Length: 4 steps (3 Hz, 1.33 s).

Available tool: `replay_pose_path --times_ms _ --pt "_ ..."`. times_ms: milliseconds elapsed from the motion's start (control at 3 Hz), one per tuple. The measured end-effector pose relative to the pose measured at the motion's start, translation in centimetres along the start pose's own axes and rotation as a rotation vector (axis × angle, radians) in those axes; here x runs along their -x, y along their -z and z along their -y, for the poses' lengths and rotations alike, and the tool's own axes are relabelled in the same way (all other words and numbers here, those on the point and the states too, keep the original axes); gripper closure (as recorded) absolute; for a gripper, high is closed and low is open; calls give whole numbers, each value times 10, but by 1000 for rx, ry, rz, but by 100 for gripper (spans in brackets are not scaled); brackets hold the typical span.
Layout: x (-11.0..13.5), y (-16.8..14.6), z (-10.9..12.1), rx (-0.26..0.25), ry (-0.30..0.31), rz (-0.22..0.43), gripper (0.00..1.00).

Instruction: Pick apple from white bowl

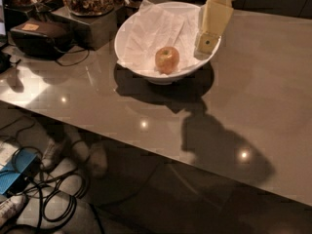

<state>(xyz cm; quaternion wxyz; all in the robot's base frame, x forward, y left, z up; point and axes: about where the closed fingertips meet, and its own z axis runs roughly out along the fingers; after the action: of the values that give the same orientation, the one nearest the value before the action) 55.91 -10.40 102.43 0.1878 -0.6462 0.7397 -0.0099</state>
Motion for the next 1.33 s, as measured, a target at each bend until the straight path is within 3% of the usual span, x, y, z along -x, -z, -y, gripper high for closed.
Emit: replay_pose_path --times_ms 333,667,1000,1333 --pt "12 4 10 -34 8 31 0" --pt "20 -8 22 -21 -28 70 0" --pt "35 -32 40 21 -67 93 0" --pt "44 -57 59 54 -100 95 9"
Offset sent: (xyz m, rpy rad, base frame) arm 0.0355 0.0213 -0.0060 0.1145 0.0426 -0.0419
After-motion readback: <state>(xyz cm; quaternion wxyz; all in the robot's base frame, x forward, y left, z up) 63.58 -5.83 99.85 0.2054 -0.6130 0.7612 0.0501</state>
